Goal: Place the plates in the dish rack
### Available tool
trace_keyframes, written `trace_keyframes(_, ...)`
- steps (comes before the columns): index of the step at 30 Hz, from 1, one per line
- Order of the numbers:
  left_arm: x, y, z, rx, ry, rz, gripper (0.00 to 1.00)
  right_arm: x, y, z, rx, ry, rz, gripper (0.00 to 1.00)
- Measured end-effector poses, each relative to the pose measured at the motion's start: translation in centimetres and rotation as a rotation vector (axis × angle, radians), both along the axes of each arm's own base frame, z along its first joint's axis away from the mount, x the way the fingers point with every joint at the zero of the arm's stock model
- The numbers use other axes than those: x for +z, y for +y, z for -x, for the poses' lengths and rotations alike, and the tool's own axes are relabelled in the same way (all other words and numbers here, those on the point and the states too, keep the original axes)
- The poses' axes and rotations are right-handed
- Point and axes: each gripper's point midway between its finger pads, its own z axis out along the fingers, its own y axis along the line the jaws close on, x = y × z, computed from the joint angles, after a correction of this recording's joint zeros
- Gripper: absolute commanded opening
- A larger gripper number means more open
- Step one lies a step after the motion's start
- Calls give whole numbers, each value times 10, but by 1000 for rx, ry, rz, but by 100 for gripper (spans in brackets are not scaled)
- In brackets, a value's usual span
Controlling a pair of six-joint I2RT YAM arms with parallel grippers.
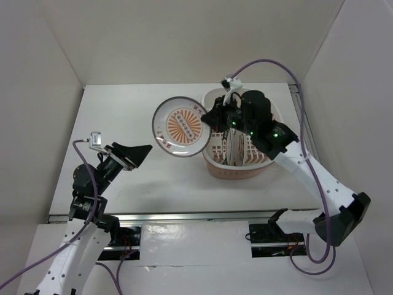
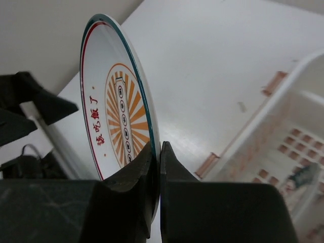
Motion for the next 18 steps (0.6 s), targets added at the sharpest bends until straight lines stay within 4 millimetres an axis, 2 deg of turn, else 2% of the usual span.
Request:
trace_keyframes(2,-2,4,-2,27,29,-25,100,19,-23,-6,-120,-32,35,0)
trace_keyframes(5,-4,9,-6,56,63,-75,100,67,-77,-8,-364,-119,61,0)
trace_keyframes(8,-18,11,-9,67,124,-122,100,108,-137,4,-600,-195,58,0)
trace_keyframes(10,-32,12,-10,67,170,-153,100,122,-180,18,-760,-221,72,0)
trace_keyframes(14,-49,13,-9,60,221,-191,100,114,-250,42,-1035,-203,179,0)
trace_keyframes(16,-53,12,-7,51,230,-208,100,98,-272,48,-1137,-175,277,0)
trace_keyframes(18,-53,12,-5,45,226,-216,100,75,-283,50,-1186,-140,399,0)
